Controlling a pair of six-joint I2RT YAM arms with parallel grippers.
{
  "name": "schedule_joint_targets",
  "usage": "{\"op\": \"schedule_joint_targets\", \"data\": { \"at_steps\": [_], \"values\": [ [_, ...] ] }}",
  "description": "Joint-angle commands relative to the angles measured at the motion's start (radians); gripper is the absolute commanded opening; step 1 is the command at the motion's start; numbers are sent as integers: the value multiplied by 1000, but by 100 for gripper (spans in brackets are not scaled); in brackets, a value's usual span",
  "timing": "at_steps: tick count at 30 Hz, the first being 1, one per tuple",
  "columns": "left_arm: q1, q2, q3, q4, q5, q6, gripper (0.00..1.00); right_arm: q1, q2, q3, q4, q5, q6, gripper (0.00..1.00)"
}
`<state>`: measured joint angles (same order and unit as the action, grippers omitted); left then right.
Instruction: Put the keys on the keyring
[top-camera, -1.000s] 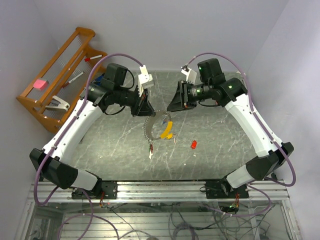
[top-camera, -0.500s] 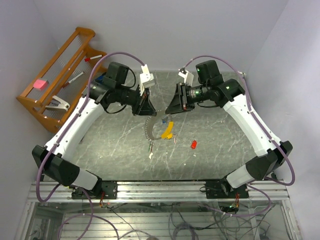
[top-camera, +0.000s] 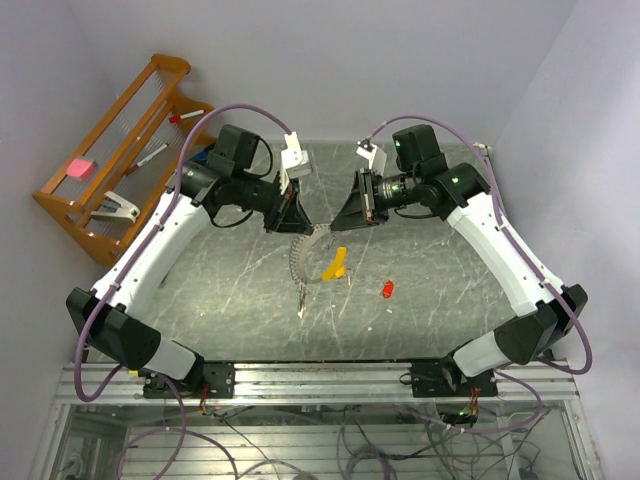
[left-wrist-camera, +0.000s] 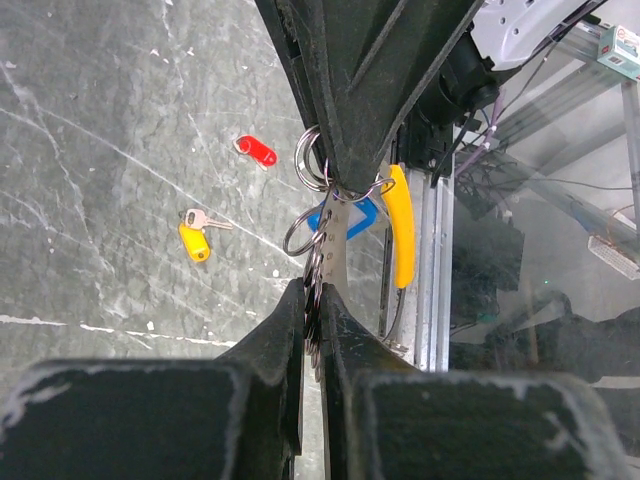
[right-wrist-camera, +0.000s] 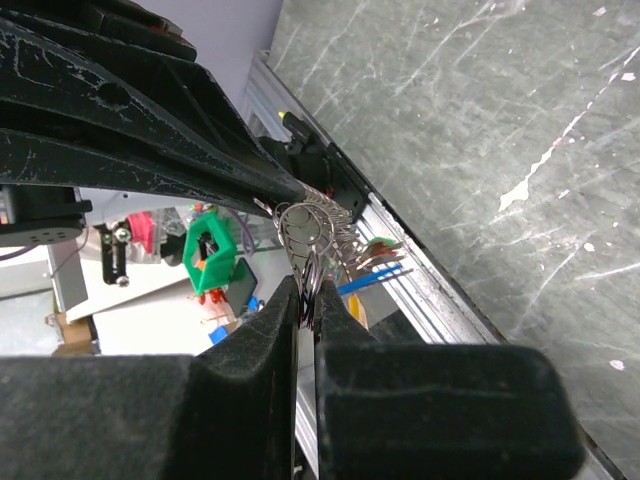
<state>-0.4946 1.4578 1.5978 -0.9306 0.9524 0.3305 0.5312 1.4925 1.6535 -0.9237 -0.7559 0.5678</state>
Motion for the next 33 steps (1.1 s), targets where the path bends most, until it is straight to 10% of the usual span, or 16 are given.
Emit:
{"op": "schedule_joint_targets", "data": {
  "at_steps": [1, 9, 13, 15, 33],
  "values": [
    [-2, -17, 9, -13, 24, 45, 7, -2, -36, -34, 87, -46, 52, 0],
    [-2, -14, 4, -14, 0, 64, 10, -2, -55, -67, 154, -55, 113, 0],
    [-3, -18, -12, 16, -77, 30, 58, -2, -78, -85, 182, -9, 144, 0],
    [-2, -22, -11, 23, -113, 25, 67, -2, -89, -101, 198, 29, 170, 0],
    [-39, 12, 95, 162, -161, -155, 84, 2, -75, -73, 179, 371, 315, 0]
  ]
}}
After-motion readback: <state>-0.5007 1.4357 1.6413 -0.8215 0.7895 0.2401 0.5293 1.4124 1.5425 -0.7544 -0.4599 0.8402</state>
